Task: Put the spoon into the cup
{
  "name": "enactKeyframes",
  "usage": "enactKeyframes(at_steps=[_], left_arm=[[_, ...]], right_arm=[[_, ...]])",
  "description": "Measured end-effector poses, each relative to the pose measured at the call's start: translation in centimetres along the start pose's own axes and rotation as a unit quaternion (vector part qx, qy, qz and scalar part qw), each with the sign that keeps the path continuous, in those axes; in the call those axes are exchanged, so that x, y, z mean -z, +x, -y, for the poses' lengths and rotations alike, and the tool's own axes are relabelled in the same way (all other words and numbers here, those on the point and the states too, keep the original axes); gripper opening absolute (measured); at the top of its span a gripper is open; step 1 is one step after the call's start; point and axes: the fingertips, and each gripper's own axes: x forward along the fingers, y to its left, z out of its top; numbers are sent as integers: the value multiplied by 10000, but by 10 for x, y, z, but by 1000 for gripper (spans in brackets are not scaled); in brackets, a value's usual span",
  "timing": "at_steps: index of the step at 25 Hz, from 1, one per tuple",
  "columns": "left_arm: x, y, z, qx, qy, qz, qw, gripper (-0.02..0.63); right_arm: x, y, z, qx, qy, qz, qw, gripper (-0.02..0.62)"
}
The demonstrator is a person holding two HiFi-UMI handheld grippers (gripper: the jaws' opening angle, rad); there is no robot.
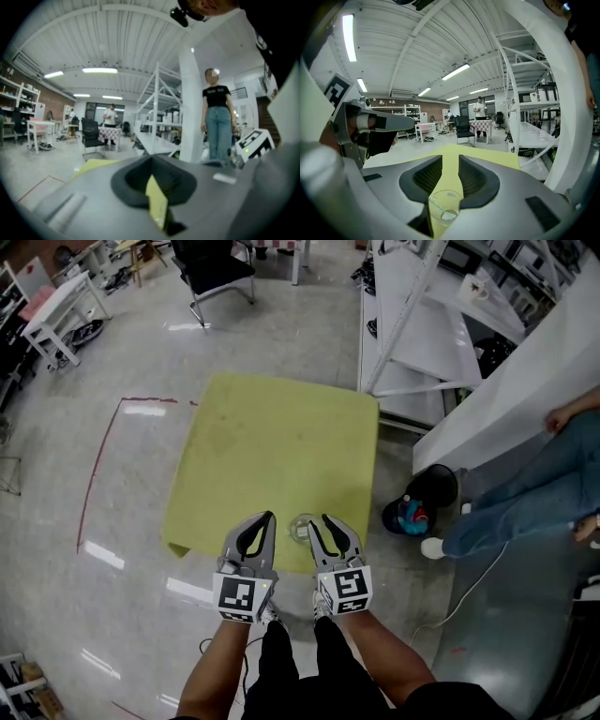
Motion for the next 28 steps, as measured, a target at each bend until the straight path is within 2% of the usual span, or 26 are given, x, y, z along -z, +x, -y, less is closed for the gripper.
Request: enactKeyframes(at_steps=[3, 11, 19, 24, 28], left_arm=[[-20, 4, 14, 121, 23, 126, 9998, 6], [-67, 8, 33, 207, 255, 415, 9986, 6], [-91, 4, 57, 360, 302, 522, 9975, 6], [-114, 2, 68, 382, 738, 623, 9946, 6], [-130, 2, 77, 539, 866, 800, 9916, 6]], right_arm=[[-26, -9, 8, 57, -114, 210, 9997, 66], [-89, -40, 27, 141, -245, 707, 9971, 13], [-149, -57, 28, 97, -418, 1114, 9928, 8], [-180, -67, 24, 112, -530, 1360, 9892, 8], [-193, -74, 21, 127, -696, 1482, 9864, 7]])
